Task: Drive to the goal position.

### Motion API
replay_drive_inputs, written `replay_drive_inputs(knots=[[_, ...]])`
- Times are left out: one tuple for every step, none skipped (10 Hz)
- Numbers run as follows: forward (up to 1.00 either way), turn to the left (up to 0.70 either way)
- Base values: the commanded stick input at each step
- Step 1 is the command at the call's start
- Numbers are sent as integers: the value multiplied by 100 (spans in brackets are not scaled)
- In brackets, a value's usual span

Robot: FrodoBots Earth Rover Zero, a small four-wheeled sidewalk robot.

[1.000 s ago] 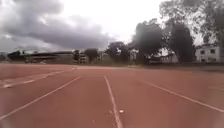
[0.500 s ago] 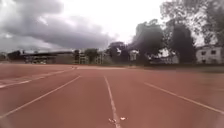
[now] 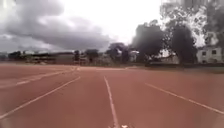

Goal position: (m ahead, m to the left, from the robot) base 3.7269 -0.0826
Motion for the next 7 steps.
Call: replay_drive_inputs(knots=[[45,0],[45,0],[45,0],[45,0],[45,0],[45,0],[45,0]])
